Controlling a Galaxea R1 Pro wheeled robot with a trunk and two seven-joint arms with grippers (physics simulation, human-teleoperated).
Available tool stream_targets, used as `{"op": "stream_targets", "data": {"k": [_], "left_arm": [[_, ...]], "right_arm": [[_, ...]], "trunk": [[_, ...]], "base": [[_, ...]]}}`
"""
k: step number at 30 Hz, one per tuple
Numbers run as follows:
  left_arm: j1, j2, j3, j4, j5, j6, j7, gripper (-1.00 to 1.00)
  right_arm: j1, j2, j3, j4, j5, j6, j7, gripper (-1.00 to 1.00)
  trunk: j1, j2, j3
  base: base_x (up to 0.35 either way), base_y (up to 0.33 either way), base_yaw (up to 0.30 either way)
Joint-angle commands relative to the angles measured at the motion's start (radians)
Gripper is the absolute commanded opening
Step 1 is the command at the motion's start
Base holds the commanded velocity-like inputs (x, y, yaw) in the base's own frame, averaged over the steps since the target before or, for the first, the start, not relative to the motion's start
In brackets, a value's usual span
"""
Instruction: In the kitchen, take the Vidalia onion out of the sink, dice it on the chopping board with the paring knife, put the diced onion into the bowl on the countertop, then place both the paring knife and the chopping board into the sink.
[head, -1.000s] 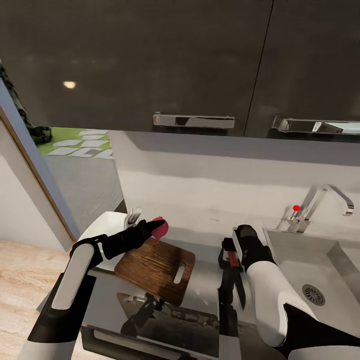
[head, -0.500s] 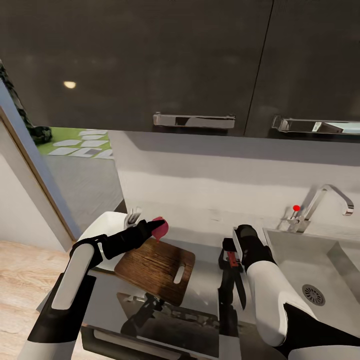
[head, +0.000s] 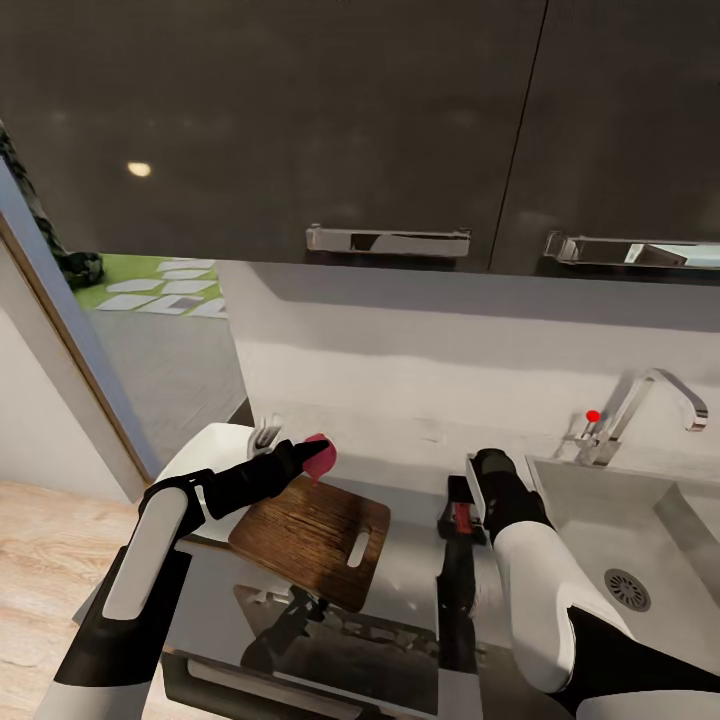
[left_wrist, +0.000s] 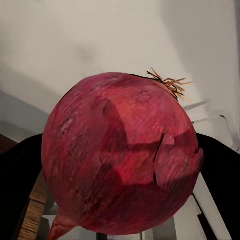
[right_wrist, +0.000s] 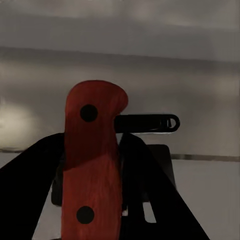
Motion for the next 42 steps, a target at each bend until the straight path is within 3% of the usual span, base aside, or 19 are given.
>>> {"op": "stream_targets", "data": {"k": [1,6,11,20,26,34,36,38,40,42], "left_arm": [[-0.001,0.000,0.000,-0.001,0.010,0.002,0.011,-1.00],[-0.001,0.000,0.000,-0.001,0.010,0.002,0.011,-1.00],[-0.001,0.000,0.000,-0.001,0.010,0.002,0.011,-1.00],[-0.001,-0.002,0.000,0.001,0.010,0.002,0.011,-1.00],[-0.001,-0.002,-0.001,0.001,0.010,0.002,0.011,-1.00],[-0.001,-0.002,-0.001,0.001,0.010,0.002,0.011,-1.00],[-0.003,-0.003,-0.002,0.001,0.007,0.002,0.013,-1.00],[-0.005,-0.004,-0.003,0.002,0.003,0.002,0.016,-1.00],[-0.007,-0.005,-0.006,0.003,0.000,0.002,0.035,-1.00],[-0.009,-0.019,-0.034,0.004,-0.002,0.001,0.088,-1.00]], "right_arm": [[-0.001,0.001,-0.004,-0.001,-0.010,0.002,-0.004,-1.00],[-0.001,0.001,-0.004,-0.003,-0.026,0.002,0.005,-1.00],[-0.001,0.001,-0.002,-0.003,-0.026,0.002,0.066,-1.00],[-0.001,0.001,-0.002,-0.011,-0.027,0.002,0.078,-1.00],[-0.001,-0.028,-0.005,-0.033,-0.027,0.004,0.231,-1.00],[-0.001,-0.036,-0.005,-0.047,-0.028,0.019,0.264,-1.00],[0.000,-0.038,-0.005,-0.079,-0.029,0.054,0.305,-1.00],[0.001,-0.056,-0.005,-0.108,-0.028,0.081,0.391,-1.00],[0.001,-0.095,-0.005,-0.121,-0.029,0.092,0.490,-1.00],[0.001,-0.136,-0.006,-0.127,-0.030,0.099,0.593,-1.00]], "trunk": [[0.001,-0.002,-0.002],[0.001,-0.002,-0.002],[0.001,-0.002,-0.002],[0.001,-0.002,-0.002],[0.001,-0.002,-0.002],[0.001,-0.002,-0.002],[0.001,-0.002,-0.002],[0.001,-0.002,-0.002],[0.001,-0.002,-0.002],[0.001,-0.002,-0.002]], "base": [[0.000,0.000,0.000],[0.000,0.000,0.000],[0.000,0.000,0.000],[0.000,0.000,0.000],[0.000,0.000,0.000],[-0.051,0.000,0.000],[-0.228,0.000,0.000],[-0.268,0.000,0.000],[-0.285,0.000,0.000],[-0.271,0.000,0.000]]}}
